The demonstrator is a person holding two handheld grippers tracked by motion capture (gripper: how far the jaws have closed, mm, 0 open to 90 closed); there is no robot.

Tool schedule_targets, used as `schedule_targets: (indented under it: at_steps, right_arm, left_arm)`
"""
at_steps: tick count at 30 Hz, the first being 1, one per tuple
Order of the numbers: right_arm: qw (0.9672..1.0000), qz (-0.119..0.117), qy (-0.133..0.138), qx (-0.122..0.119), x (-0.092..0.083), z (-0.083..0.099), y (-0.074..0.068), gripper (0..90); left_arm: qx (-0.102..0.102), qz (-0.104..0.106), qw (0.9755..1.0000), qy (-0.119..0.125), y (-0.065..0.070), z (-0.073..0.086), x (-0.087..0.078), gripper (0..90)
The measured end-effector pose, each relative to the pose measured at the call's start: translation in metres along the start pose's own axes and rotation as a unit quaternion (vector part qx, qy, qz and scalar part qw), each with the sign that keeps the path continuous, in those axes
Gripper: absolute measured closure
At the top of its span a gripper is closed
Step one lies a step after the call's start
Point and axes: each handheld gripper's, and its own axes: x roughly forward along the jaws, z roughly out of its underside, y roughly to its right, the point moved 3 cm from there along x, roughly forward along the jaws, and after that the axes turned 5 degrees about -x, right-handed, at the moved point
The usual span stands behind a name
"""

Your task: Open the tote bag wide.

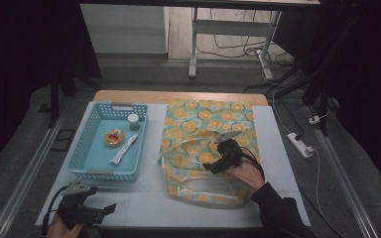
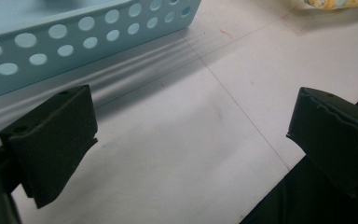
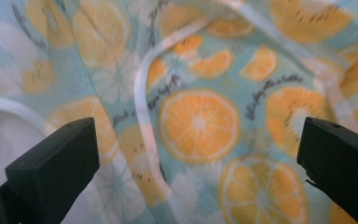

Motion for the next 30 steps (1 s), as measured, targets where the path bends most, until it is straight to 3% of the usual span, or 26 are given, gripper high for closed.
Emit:
schedule_targets:
  at_steps: [6,10,14,21,28,30]
  right_arm:
    - [0.9996,-0.002,-0.030,-0.001,0.011,0.016,-0.002,0.0]
    - [0.9992,0.012,-0.033,-0.021,0.014,0.019,-0.006,0.0]
    - [0.9988,0.010,-0.033,-0.035,0.014,0.019,-0.010,2.1]
    - [0.9983,-0.001,-0.030,-0.050,0.008,0.016,-0.012,27.4]
    - [0.9974,-0.014,-0.029,-0.065,0.002,0.014,-0.015,63.8]
    - [0.9973,-0.018,-0.025,-0.067,0.002,0.015,-0.017,70.5]
  left_arm:
    - [0.000,0.000,1.0000,0.000,0.000,0.000,0.000,1.2]
    - [0.002,0.000,1.0000,-0.002,0.000,0.000,0.000,1.3]
    - [0.002,-0.001,1.0000,-0.001,0.000,0.000,0.000,1.3]
    - [0.003,-0.003,1.0000,-0.003,0.001,0.000,0.001,1.4]
    - [0.003,-0.003,1.0000,-0.003,0.000,0.000,0.001,1.4]
    - [0.003,-0.003,1.0000,-0.003,0.000,0.000,0.001,1.4]
